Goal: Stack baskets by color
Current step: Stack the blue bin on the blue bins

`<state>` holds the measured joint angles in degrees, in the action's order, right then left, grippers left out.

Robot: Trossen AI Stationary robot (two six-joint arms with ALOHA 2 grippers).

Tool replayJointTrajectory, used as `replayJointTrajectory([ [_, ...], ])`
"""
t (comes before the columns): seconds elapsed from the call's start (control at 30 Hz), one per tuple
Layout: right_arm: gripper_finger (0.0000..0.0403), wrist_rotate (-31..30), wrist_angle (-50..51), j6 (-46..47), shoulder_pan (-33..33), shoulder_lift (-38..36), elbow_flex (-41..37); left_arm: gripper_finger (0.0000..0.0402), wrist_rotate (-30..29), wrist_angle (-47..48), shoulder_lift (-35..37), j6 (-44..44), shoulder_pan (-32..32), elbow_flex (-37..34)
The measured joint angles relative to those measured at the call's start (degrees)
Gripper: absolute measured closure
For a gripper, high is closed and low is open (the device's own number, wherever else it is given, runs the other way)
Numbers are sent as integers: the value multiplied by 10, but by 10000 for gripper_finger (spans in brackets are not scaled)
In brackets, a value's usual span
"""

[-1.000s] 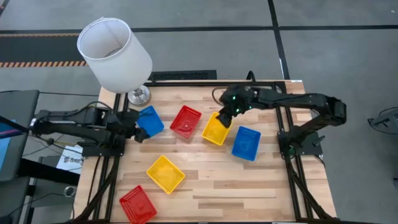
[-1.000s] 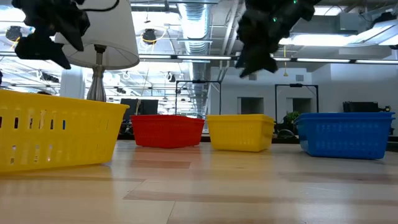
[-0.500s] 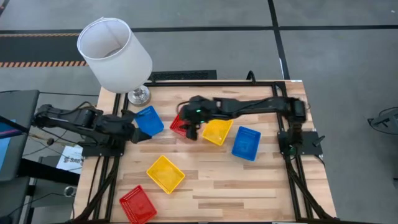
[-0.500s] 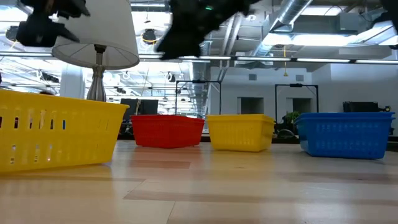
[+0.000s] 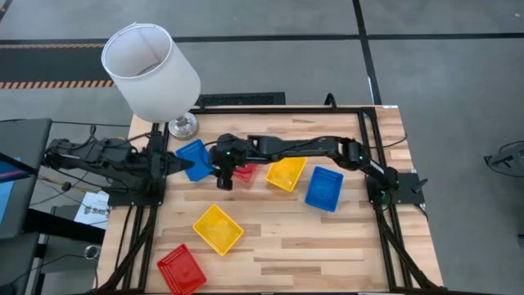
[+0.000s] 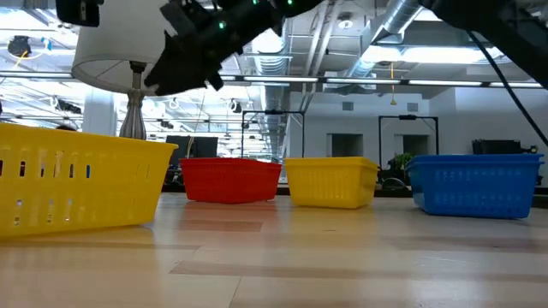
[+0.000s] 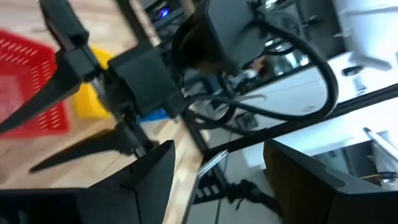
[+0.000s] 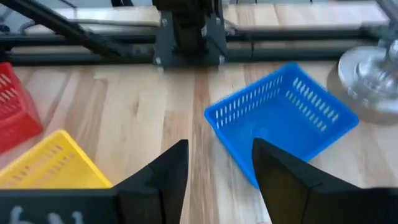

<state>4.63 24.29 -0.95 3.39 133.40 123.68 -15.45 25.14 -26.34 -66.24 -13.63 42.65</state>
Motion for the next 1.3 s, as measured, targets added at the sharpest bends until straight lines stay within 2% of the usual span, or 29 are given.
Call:
replayJointTrajectory([
  [0.13,204,0,17,-2,0,-1,21,168,-5,-27,13,29,0,0],
  [0.33,208,0,28,48,0,-1,36,168,-27,-32,21,75,0,0],
  [0.83,211,0,39,81,-12,-1,36,168,-51,-32,20,95,0,0],
  [1.3,219,-2,-6,81,6,-1,36,168,-103,-32,20,96,0,0],
])
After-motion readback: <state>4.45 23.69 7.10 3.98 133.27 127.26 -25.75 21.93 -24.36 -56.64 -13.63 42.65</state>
